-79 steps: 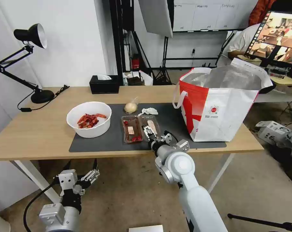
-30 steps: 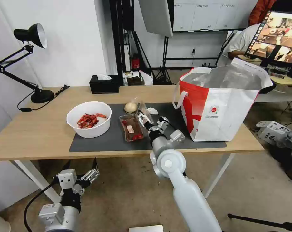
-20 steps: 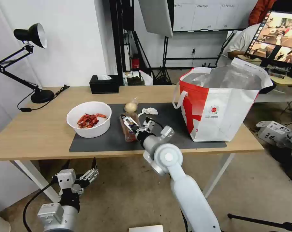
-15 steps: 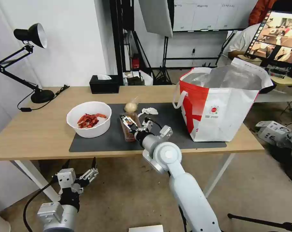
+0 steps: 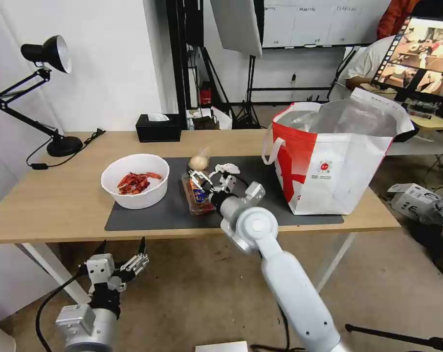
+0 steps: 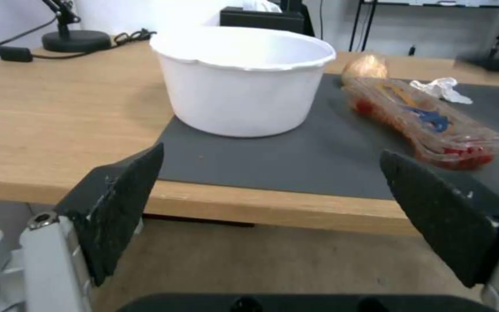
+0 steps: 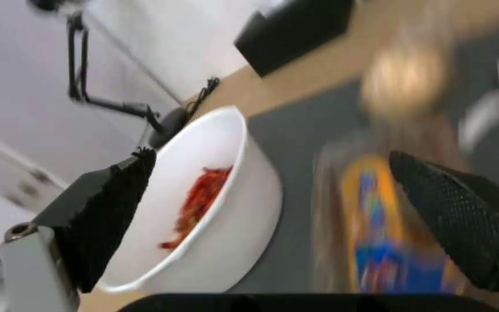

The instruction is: Pick up the trash from the table and place it into the takeout bag.

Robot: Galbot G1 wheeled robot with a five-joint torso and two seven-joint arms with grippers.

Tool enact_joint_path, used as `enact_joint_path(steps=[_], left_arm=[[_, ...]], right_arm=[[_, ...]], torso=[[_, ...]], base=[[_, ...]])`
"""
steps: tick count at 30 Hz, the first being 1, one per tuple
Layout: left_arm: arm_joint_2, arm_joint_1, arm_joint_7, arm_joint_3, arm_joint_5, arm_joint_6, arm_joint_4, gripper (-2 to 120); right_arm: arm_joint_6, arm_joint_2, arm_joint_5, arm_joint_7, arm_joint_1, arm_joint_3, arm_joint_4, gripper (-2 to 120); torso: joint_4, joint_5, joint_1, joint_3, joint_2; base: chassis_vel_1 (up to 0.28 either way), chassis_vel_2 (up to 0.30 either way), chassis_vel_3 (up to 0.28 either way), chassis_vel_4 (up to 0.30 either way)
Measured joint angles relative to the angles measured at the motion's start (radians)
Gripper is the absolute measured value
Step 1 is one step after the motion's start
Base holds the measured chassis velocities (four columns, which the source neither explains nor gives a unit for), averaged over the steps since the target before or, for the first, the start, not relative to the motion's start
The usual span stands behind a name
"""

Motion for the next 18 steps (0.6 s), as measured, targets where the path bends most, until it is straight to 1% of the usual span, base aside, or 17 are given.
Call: enact_joint_path(steps=[2,3,4,7,8,11,12,14,15,16,17,18], left_arm=[[-0.007,-0.004,0.0,-0.001,0.0,0.0,0.0,100],[-0.011,-0.004,0.0,-0.001,0.001,0.0,0.0,100],[-0.011,-0.004,0.0,-0.001,0.001,0.0,0.0,100],[-0.014,-0.004,0.001,0.001,0.001,0.0,0.0,100],[-0.014,-0.004,0.001,0.001,0.001,0.0,0.0,100],[-0.014,-0.004,0.001,-0.001,0.0,0.0,0.0,100],[-0.014,-0.004,0.001,-0.001,0.0,0.0,0.0,100],[-0.015,-0.004,0.001,-0.001,-0.001,-0.001,0.0,100],[-0.015,-0.004,0.001,-0.001,-0.001,-0.001,0.0,100],[-0.016,-0.004,0.001,-0.001,-0.001,-0.001,0.0,100],[-0.017,-0.004,0.001,-0.001,-0.001,-0.001,0.0,100],[-0.018,-0.004,0.001,0.0,-0.001,-0.002,0.0,100]], right_arm=[[-0.01,-0.052,-0.089,-0.098,0.092,-0.063,-0.059,100],[-0.011,-0.075,-0.148,-0.166,0.14,-0.089,-0.094,100],[-0.011,-0.075,-0.148,-0.166,0.14,-0.089,-0.094,100],[-0.009,-0.116,-0.26,-0.315,0.239,-0.149,-0.187,100],[-0.009,-0.116,-0.26,-0.315,0.239,-0.149,-0.187,100],[0.029,-0.126,-0.385,-0.465,0.307,-0.188,-0.294,100],[0.029,-0.126,-0.385,-0.465,0.307,-0.188,-0.294,100],[0.051,-0.122,-0.433,-0.524,0.332,-0.199,-0.35,100],[0.051,-0.122,-0.433,-0.524,0.332,-0.199,-0.35,100],[0.062,-0.115,-0.445,-0.539,0.34,-0.204,-0.378,99],[0.073,-0.11,-0.45,-0.55,0.345,-0.206,-0.396,98],[0.083,-0.107,-0.453,-0.562,0.35,-0.208,-0.411,95]], torso=[[0.0002,0.0003,0.0,0.0,0.0],[0.0,0.0,0.0,0.0,0.0],[0.0,0.0,0.0,0.0,0.0],[-0.0001,0.0002,0.0,0.0,0.0],[-0.0001,0.0002,0.0,0.0,0.0],[0.0,0.0002,0.0,0.0,0.0],[0.0,0.0002,0.0,0.0,0.0],[-0.0001,0.0,0.0,0.0,0.0],[-0.0001,0.0,0.0,0.0,0.0],[-0.0001,0.0002,0.0,0.0,0.0],[0.0,0.0002,0.0,0.0,0.0],[0.0,0.0,0.0,0.0,0.0]], base=[[0.0,0.0,0.0,0.0],[0.0,0.0,0.0,0.0],[0.0,0.0,0.0,0.0],[0.0,0.0,0.0,0.0],[0.0,0.0,0.0,0.0],[0.0,0.0,0.0,0.0],[0.0,0.0,0.0,0.0],[0.0,0.0,0.0,0.0],[0.0,0.0,0.0,0.0],[0.0,0.0,0.0,0.0],[0.0,0.0,0.0,0.0],[0.0,0.0,0.0,0.0]])
